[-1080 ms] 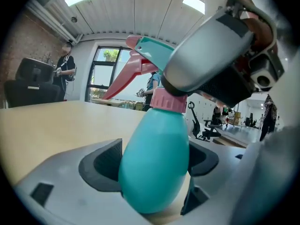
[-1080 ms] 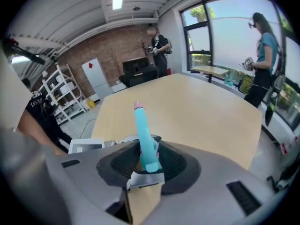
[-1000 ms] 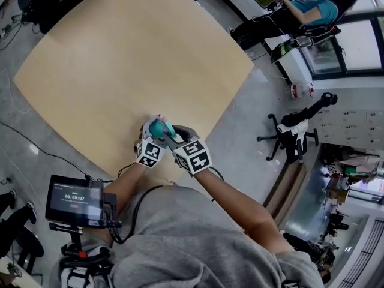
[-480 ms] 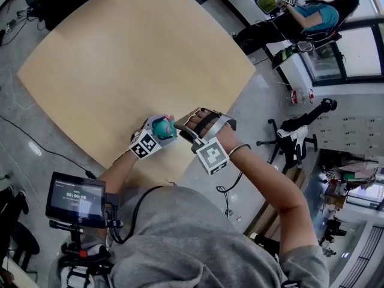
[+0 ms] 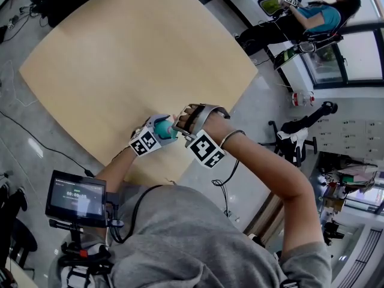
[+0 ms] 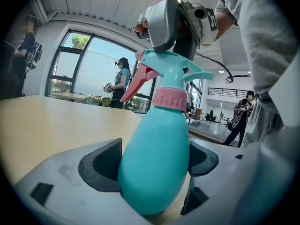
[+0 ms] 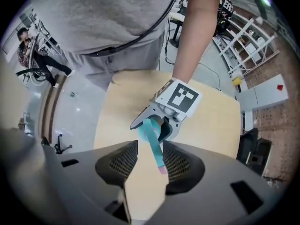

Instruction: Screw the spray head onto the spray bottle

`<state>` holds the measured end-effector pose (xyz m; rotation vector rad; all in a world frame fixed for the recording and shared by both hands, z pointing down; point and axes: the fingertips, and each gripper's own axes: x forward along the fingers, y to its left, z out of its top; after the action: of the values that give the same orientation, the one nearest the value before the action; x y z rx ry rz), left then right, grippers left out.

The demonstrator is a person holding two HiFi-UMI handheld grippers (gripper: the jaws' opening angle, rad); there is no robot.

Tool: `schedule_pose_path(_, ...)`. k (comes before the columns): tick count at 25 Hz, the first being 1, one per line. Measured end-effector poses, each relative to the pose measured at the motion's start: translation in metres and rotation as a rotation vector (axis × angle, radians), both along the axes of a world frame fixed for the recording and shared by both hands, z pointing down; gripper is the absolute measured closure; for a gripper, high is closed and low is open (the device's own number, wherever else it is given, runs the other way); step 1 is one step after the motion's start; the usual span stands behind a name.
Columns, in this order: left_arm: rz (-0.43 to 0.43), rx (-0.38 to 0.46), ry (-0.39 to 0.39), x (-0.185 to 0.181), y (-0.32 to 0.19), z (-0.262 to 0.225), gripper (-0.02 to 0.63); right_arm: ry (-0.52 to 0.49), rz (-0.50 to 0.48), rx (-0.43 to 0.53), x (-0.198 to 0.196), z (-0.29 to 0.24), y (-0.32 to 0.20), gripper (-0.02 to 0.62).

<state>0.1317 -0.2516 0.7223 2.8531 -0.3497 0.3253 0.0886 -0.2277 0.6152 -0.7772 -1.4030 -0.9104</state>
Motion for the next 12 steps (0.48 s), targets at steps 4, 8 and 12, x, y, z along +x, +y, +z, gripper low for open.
schedule_pose_path(4,0.002,-0.004,0.002,-0.002,0.003,-0.004,0.235,-0.066,0.013,0.032,-0.012,0.023,0.002,0.448)
schedule_pose_path(8,-0.034,-0.001,0.006,-0.001,0.003,-0.003,0.235,-0.084,0.453,-0.013,-0.016,0.025,-0.001,0.48)
schedule_pose_path(12,-0.114,0.014,0.004,-0.002,0.009,-0.003,0.235,-0.142,1.003,-0.097,-0.015,0.027,0.003,0.502)
